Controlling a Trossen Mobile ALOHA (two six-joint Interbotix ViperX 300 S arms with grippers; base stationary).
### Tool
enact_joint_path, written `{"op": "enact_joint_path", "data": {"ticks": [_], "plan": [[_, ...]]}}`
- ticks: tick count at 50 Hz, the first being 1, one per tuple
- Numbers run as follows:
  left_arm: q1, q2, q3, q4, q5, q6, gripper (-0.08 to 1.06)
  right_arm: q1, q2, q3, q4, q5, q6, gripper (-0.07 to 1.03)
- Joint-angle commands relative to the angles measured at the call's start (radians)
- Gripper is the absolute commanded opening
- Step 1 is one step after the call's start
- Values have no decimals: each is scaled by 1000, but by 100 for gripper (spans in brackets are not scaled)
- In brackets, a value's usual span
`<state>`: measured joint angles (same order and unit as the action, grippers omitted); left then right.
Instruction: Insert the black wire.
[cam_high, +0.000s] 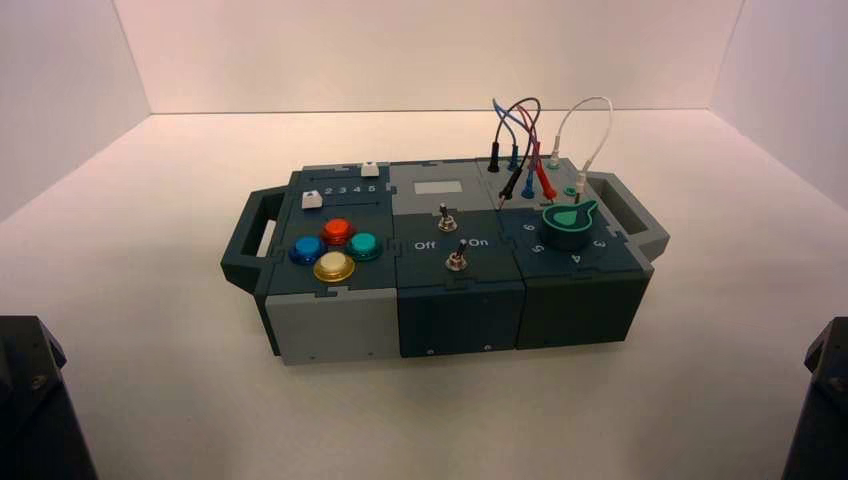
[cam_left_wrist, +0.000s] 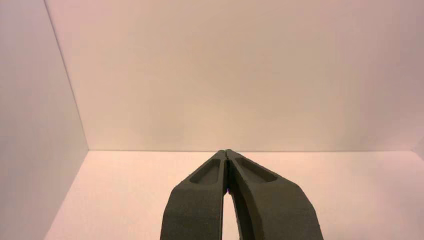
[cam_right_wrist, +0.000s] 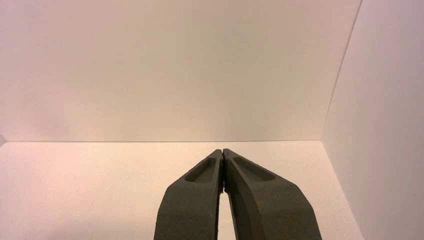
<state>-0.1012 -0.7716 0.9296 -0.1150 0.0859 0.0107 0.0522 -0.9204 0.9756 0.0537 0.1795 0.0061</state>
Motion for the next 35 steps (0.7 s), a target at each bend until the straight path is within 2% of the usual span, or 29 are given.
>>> {"op": "enact_joint_path", "data": {"ticks": [1,10,21,35], "plan": [[-3,-2,-20,3,-5,5,-3,-6,5,-20,3,-5,3,-2],[-3,-2,-20,3,-3,3,-3,-5,3,-20,3,-3,3,-2],[-8,6,-40,2,67,2,-3,26,9,-20,9,44,3,-2],[-110,71,-98,-2,262,0,-3,112,35,-51,17,170,3,-2]]}}
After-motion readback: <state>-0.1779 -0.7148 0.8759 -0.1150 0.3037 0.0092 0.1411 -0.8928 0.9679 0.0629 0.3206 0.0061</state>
